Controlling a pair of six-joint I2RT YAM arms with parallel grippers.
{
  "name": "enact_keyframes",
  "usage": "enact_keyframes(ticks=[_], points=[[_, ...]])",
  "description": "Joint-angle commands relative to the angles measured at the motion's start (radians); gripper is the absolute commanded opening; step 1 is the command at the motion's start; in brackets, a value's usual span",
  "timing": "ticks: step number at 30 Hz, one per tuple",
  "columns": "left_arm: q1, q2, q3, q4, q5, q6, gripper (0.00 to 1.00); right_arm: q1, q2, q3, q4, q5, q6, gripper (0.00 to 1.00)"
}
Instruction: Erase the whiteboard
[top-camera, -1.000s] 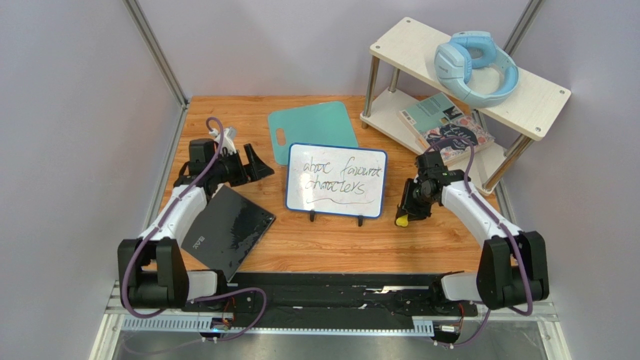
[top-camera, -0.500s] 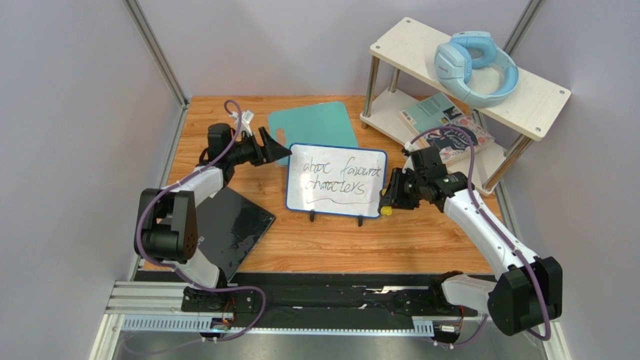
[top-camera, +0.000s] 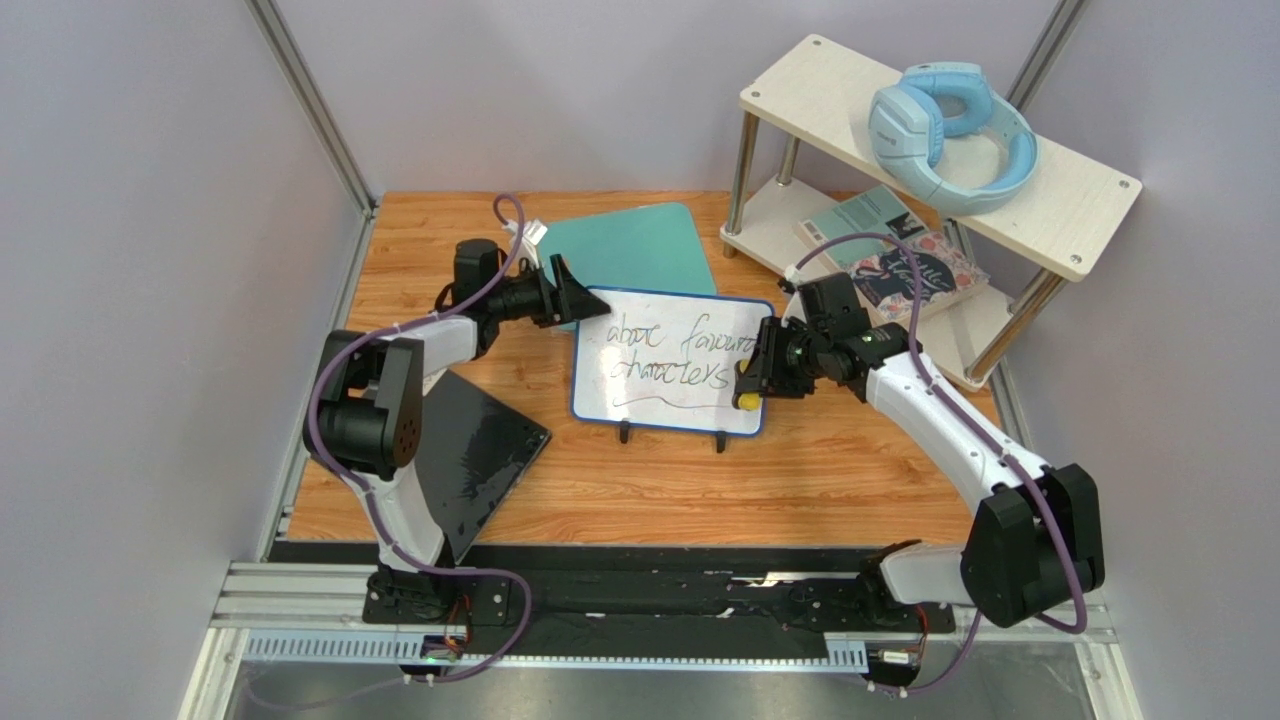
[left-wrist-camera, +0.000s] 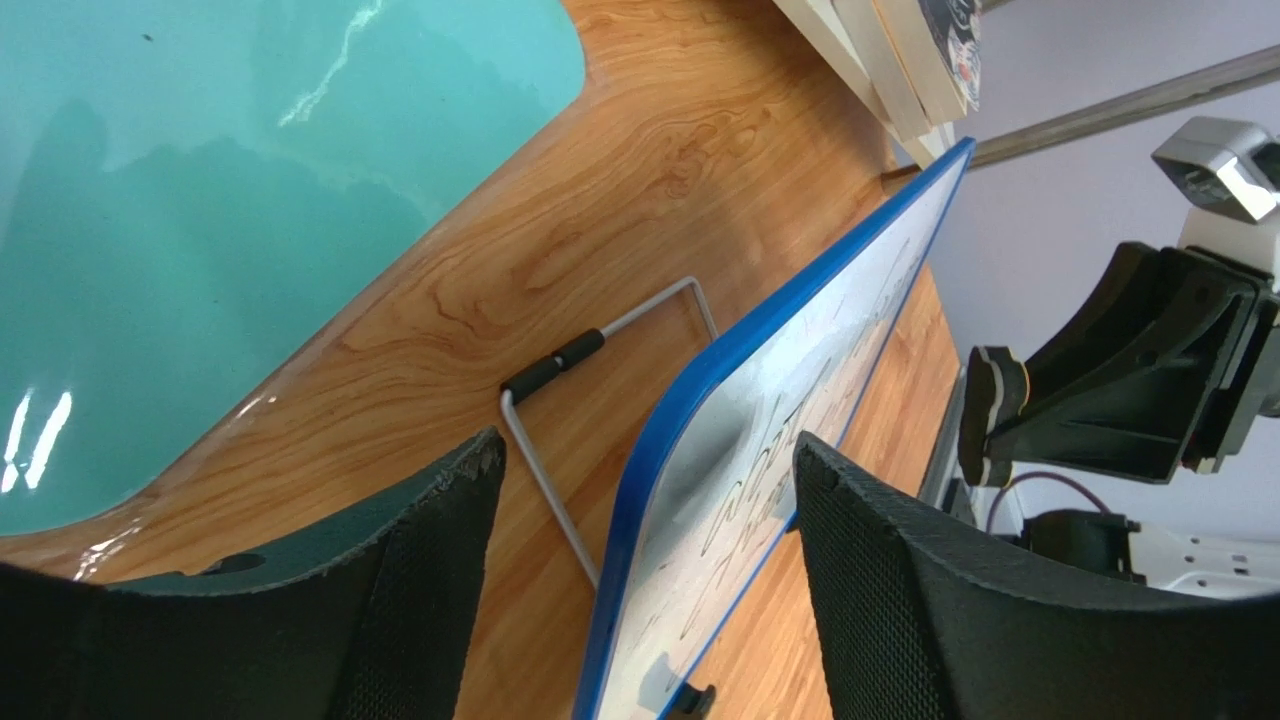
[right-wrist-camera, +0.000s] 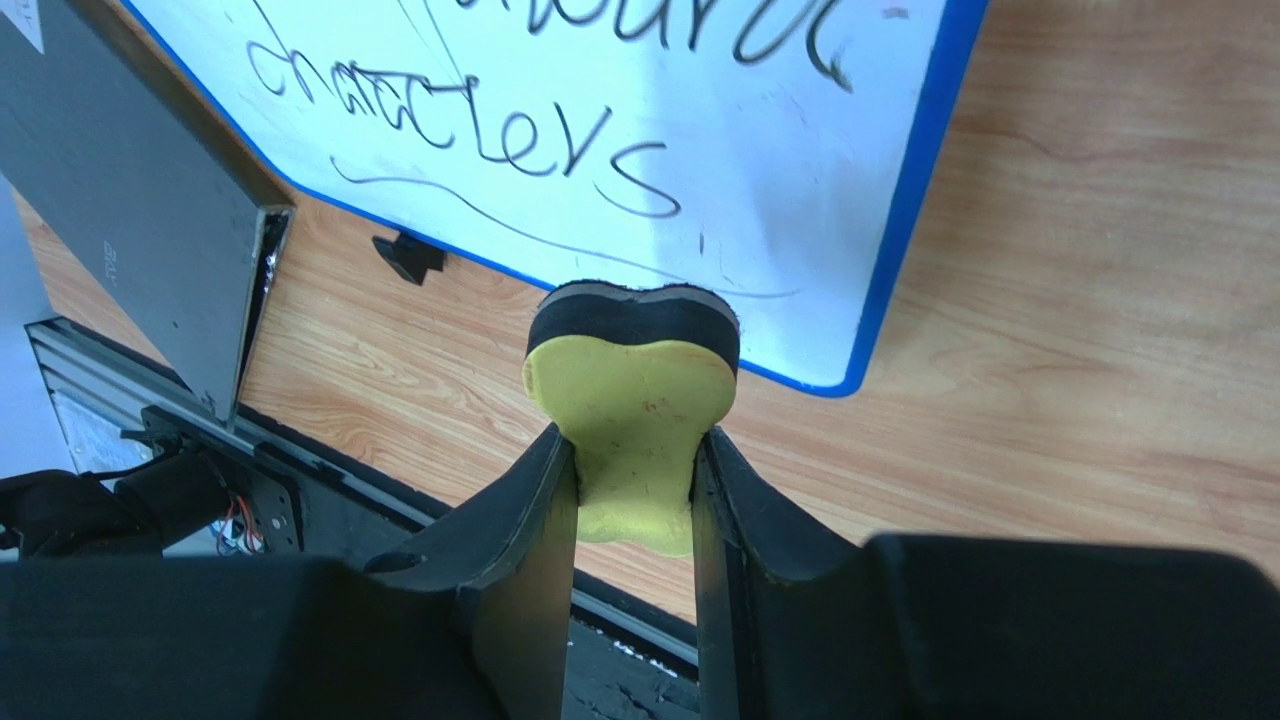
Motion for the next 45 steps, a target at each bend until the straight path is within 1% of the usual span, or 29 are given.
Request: enact_keyframes(ticks=[1,3,4,6,7,9,10,12,13,14,15,17,18,23,26,27,31,33,36,40,45], points=[[-0.01,0.008,0.041,0.086,0.05,0.007,0.7,0.006,0.026,0.066,0.06,-0.01,-0.004,0.0],[-0.01,0.014,0.047,0.087,0.058,0.012,0.64,0.008,0.045,0.077,0.073,-0.01,-0.018,0.0],[-0.01,0.022,0.053,0.089,0.061,0.013,0.58,0.008,0.06,0.082,0.077,-0.007,-0.023,0.0],[-0.01,0.028,0.054,0.093,0.068,0.013,0.52,0.008,0.078,0.103,0.074,0.005,-0.047,0.0],[-0.01,0.034,0.054,0.102,0.073,0.01,0.47,0.008,0.097,0.112,0.074,0.022,-0.055,0.0],[-0.01,0.039,0.05,0.119,0.09,0.007,0.41,0.008,0.115,0.135,0.073,0.04,-0.075,0.0],[-0.01,0.041,0.045,0.13,0.091,0.004,0.35,0.008,0.129,0.14,0.077,0.063,-0.093,0.0],[-0.01,0.042,0.042,0.133,0.091,0.01,0.3,0.008,0.141,0.148,0.086,0.089,-0.109,0.0],[-0.01,0.042,0.038,0.139,0.091,0.01,0.22,0.006,0.146,0.151,0.099,0.109,-0.116,0.0],[-0.01,0.042,0.034,0.144,0.091,0.005,0.18,0.008,0.152,0.149,0.112,0.115,-0.118,0.0],[-0.01,0.041,0.028,0.155,0.087,0.005,0.09,0.008,0.154,0.146,0.128,0.123,-0.119,0.0],[-0.01,0.039,-0.001,0.185,0.078,-0.014,0.02,0.008,0.152,0.132,0.178,0.146,-0.122,0.0],[-0.01,0.039,-0.01,0.199,0.073,-0.016,0.0,0.006,0.149,0.129,0.194,0.177,-0.127,0.0],[-0.009,0.031,-0.05,0.199,0.036,-0.004,0.0,0.008,0.14,0.099,0.298,0.272,-0.159,0.0],[-0.009,0.021,-0.061,0.202,0.029,-0.002,0.0,0.008,0.163,0.105,0.33,0.303,-0.178,0.0],[-0.009,0.019,-0.062,0.202,0.024,-0.001,0.0,0.008,0.192,0.111,0.33,0.338,-0.19,0.0],[-0.009,0.014,-0.074,0.202,0.021,0.01,0.0,0.008,0.264,0.14,0.332,0.32,-0.213,0.0],[-0.009,0.011,-0.075,0.198,0.019,0.013,0.0,0.009,0.289,0.16,0.329,0.245,-0.222,0.0],[-0.009,0.01,-0.071,0.181,0.018,0.027,0.0,0.025,0.322,0.188,0.301,0.195,-0.218,0.0],[-0.009,0.01,-0.071,0.181,0.021,0.03,0.0,0.084,0.356,0.25,0.251,0.201,-0.218,0.0],[-0.01,0.01,-0.07,0.179,0.026,0.032,0.0,0.17,0.439,0.338,0.194,0.206,-0.205,0.0]])
